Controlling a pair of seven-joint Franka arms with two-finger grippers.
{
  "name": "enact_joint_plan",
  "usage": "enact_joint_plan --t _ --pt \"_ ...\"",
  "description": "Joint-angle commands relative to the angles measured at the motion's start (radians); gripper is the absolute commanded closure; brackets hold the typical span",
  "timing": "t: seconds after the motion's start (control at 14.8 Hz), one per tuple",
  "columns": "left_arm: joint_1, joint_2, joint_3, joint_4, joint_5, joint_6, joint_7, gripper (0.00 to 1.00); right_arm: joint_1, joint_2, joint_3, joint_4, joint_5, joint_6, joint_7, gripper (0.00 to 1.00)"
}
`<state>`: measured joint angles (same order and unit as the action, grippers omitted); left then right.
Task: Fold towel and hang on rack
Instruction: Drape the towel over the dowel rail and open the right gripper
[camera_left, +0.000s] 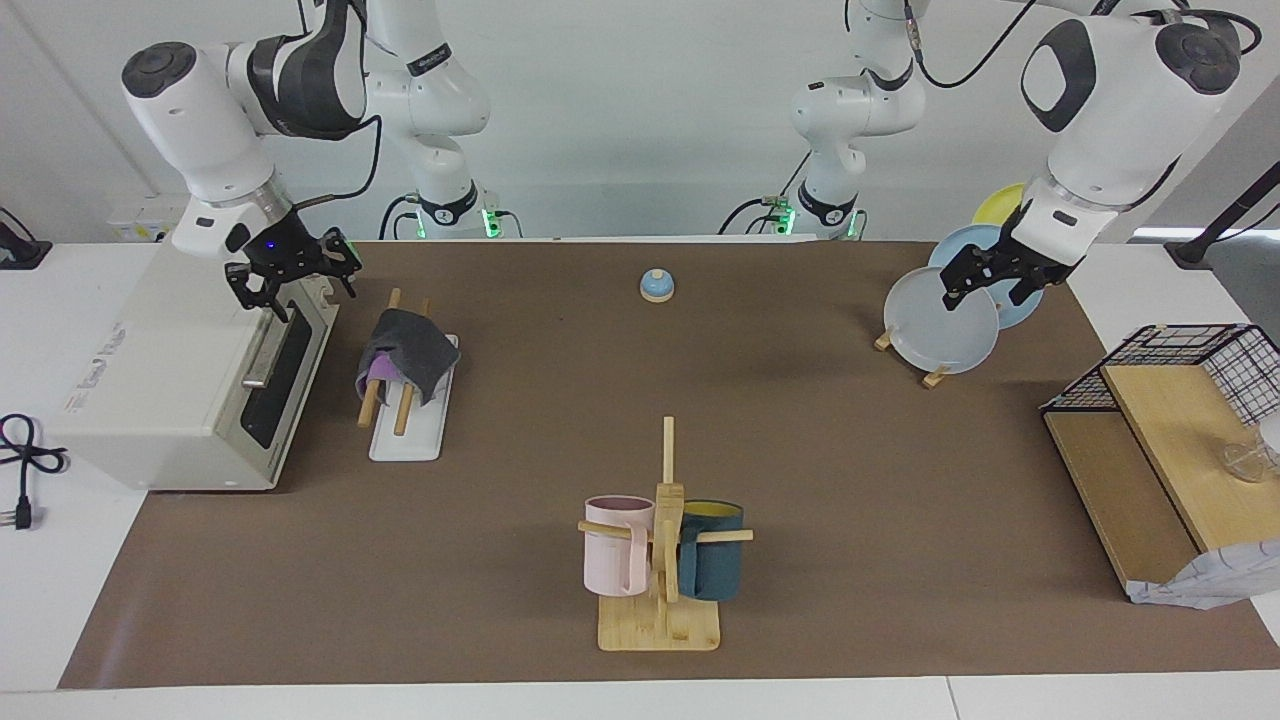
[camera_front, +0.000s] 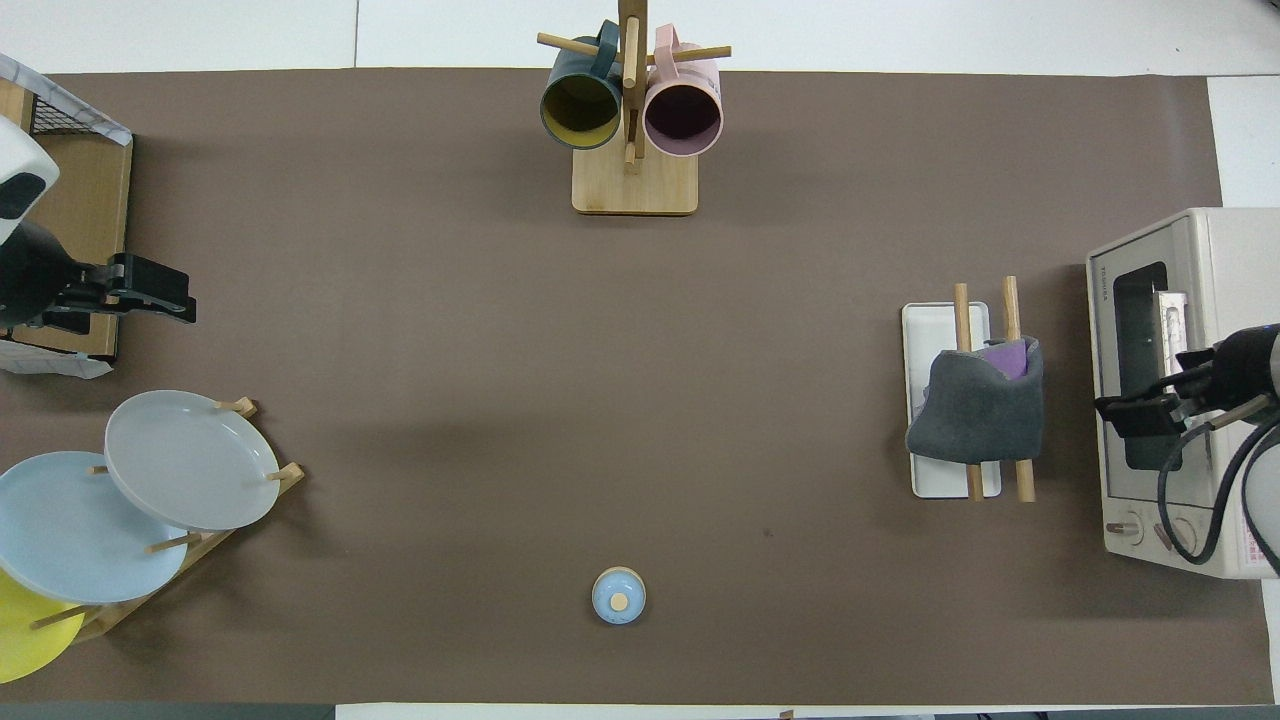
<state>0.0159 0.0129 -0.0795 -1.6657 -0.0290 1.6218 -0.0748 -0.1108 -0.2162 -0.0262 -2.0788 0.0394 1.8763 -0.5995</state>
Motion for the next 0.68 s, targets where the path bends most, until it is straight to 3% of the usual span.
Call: enact_joint_plan --t 0.0,0.2,0.47,0.61 --pt "-0.011 -0.016 0.017 -0.017 -0.014 0.018 0.013 0.0 -0.014 0.098 0.009 0.236 -0.03 -0.179 0.074 0.0" --pt "-0.011 -0.014 0.017 -0.016 -0.012 0.021 0.02 0.0 0.008 0.188 0.028 0.49 -0.079 -0.42 0.352 0.0" --pt "-0.008 -0.013 0.012 -0.011 -0.005 0.03 0.021 0.0 0.074 0.19 0.032 0.542 -0.073 -0.494 0.588 0.0" --pt "-0.002 -0.013 0.007 -0.009 -0.003 0.03 0.024 0.0 0.08 0.198 0.037 0.552 -0.07 -0.511 0.598 0.0"
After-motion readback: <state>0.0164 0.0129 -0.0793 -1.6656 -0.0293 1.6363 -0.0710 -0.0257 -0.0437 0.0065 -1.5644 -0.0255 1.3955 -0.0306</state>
